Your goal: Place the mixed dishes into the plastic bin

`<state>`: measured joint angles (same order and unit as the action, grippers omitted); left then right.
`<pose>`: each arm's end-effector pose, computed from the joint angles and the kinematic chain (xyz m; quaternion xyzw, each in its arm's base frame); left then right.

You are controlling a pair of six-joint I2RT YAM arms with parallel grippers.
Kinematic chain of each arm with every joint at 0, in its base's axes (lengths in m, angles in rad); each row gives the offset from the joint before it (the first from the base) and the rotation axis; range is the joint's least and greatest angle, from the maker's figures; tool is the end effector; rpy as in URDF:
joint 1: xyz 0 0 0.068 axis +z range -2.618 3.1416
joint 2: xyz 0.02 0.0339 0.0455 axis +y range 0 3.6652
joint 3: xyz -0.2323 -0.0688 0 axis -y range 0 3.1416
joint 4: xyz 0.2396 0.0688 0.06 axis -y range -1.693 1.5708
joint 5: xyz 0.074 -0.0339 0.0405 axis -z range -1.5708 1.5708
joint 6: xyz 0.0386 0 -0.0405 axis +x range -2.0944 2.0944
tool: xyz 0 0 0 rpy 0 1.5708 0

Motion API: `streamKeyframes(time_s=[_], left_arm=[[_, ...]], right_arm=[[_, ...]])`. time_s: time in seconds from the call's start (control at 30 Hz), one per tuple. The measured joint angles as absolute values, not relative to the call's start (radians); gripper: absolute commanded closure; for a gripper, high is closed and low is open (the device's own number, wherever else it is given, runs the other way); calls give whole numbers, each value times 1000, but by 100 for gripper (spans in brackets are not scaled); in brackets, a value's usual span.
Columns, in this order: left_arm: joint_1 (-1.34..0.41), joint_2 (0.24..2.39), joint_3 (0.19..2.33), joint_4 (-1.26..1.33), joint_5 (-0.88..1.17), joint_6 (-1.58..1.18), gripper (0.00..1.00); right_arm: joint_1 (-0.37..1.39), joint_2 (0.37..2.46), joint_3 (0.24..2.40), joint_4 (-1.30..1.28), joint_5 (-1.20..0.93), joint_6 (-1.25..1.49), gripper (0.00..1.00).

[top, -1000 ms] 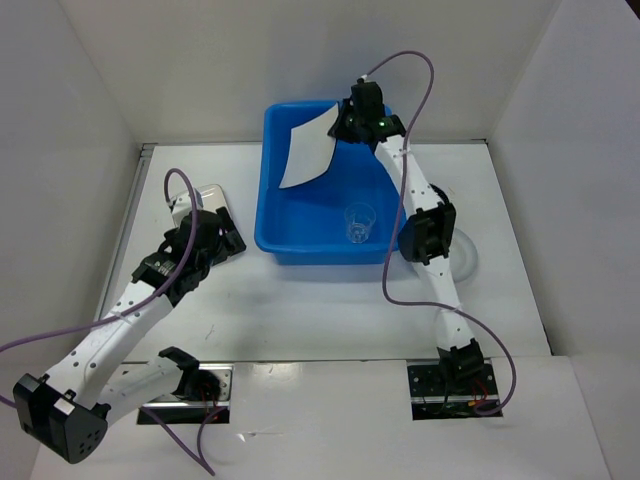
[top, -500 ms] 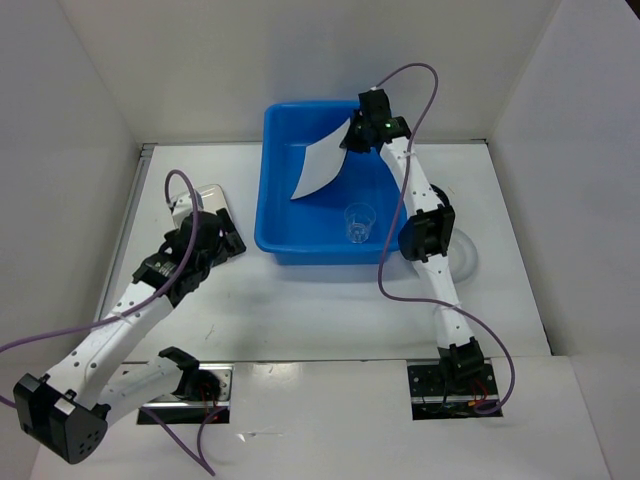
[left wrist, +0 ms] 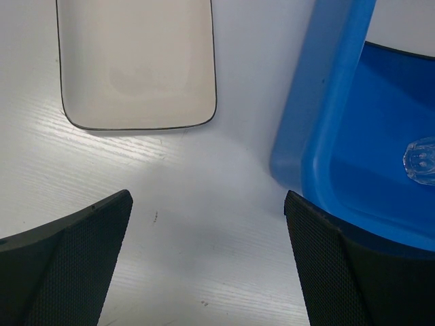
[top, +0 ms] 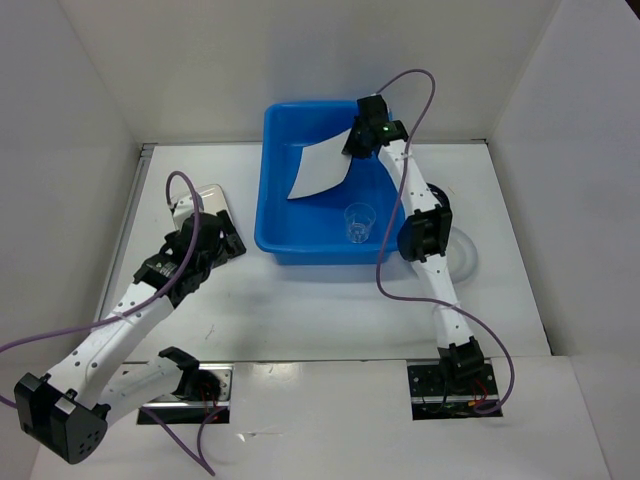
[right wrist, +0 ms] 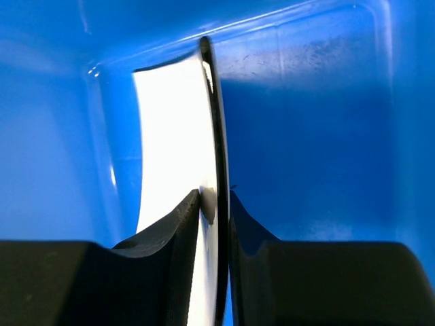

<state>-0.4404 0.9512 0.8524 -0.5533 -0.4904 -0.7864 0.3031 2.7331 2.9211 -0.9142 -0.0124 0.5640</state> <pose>0.2025 -0.0754 0.2731 -0.2557 0.8380 -0.0697 0.4769 0.5167 0.1621 0.2347 0.1161 0.9047 0.1773 0.3696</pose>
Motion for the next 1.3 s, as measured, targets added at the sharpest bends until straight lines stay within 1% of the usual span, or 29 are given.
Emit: streamKeyframes(time_s=[0.23,0.33,0.37,0.43,0.6,0.7,0.8,0.9,0.93,1.03,1.07,1.1,1.17,1.2,1.3], left_arm=[[-440,951,844,-553,-493,-788,0],[-440,949,844,-553,-493,-788,0],[-440,948,844,-553,-494,-788,0],[-440,945,844,-553,-497,-788,0],[-440,942,844,-553,-499,-788,0],[-440,934,844,-553,-500,-788,0],[-440,931,844,-553,-501,-788,0],[-440,931,844,-553,-501,-788,0],[-440,931,843,-553,-501,-788,0],[-440,931,842,-553,-501,-788,0],[-440,931,841,-553,-501,-788,0],[-440,931,839,-553,-501,-788,0],[-440,931,837,-553,-501,-788,0],[-440,931,836,-553,-501,-788,0],[-440,931,836,-553,-501,-788,0]], right_arm=[[302,2745,2921,-912,-23,577,74],[302,2751,2921,-912,-22,577,67],[302,2754,2922,-914,-17,574,66],[301,2770,2922,-916,-15,570,63],[301,2806,2925,-923,-20,579,63],[301,2825,2956,-938,-12,577,60],[300,2842,2979,-963,1,568,49],[299,2845,2979,-976,4,564,49],[300,2845,2980,-978,4,564,46],[300,2846,2986,-986,6,563,46],[300,2846,2991,-990,8,563,42],[300,2846,2997,-995,12,563,42],[300,2854,3033,-1015,24,564,42],[300,2856,3049,-1024,30,563,39],[300,2850,3080,-1037,52,562,39]])
